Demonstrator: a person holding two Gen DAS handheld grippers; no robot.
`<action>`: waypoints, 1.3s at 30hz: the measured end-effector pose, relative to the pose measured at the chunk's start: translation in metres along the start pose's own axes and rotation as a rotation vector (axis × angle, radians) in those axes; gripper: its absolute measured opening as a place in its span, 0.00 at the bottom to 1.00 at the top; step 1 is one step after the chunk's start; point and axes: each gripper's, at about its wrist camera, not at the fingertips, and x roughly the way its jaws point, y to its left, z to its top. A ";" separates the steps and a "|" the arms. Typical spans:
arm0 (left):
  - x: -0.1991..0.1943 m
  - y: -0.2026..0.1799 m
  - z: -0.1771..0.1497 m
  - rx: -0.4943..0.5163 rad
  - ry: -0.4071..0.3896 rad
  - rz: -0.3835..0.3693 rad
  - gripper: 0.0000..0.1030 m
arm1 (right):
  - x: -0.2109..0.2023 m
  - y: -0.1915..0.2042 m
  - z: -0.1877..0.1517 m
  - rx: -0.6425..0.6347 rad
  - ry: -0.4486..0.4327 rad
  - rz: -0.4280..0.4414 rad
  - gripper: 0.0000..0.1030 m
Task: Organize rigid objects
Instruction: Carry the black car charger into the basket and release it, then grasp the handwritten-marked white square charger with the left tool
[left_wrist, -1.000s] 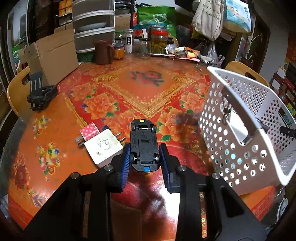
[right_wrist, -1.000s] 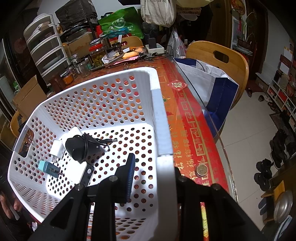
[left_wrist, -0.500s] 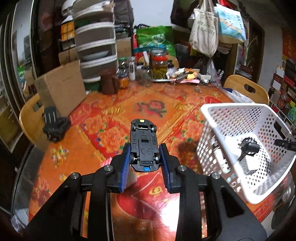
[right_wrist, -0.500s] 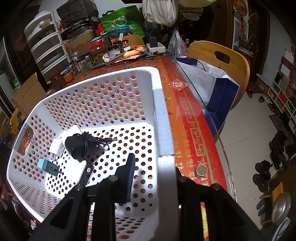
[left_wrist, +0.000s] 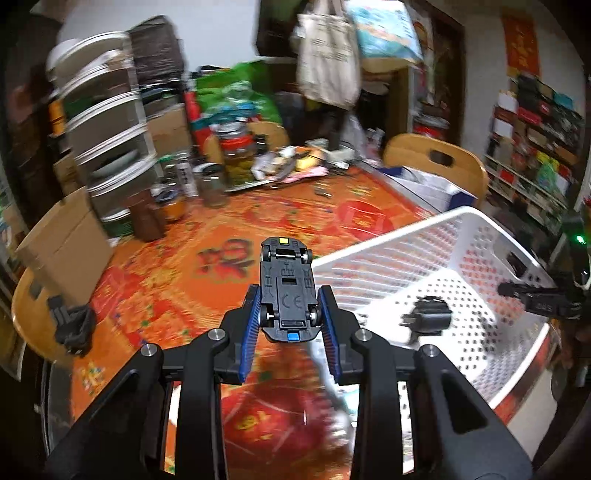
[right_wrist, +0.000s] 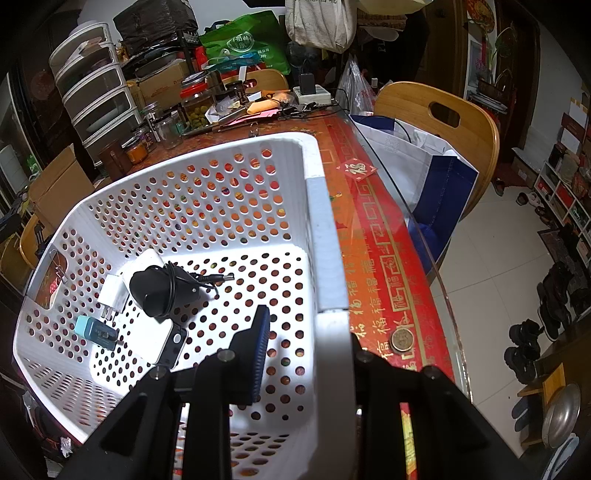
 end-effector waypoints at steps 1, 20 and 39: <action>0.003 -0.007 0.002 0.016 0.015 -0.018 0.27 | 0.000 0.000 0.000 0.000 0.000 0.000 0.26; 0.121 -0.090 -0.027 0.195 0.566 -0.296 0.34 | 0.000 0.002 0.000 -0.001 -0.001 0.002 0.26; 0.053 0.161 -0.151 -0.364 0.319 0.051 1.00 | 0.000 0.000 0.000 -0.007 -0.004 0.006 0.26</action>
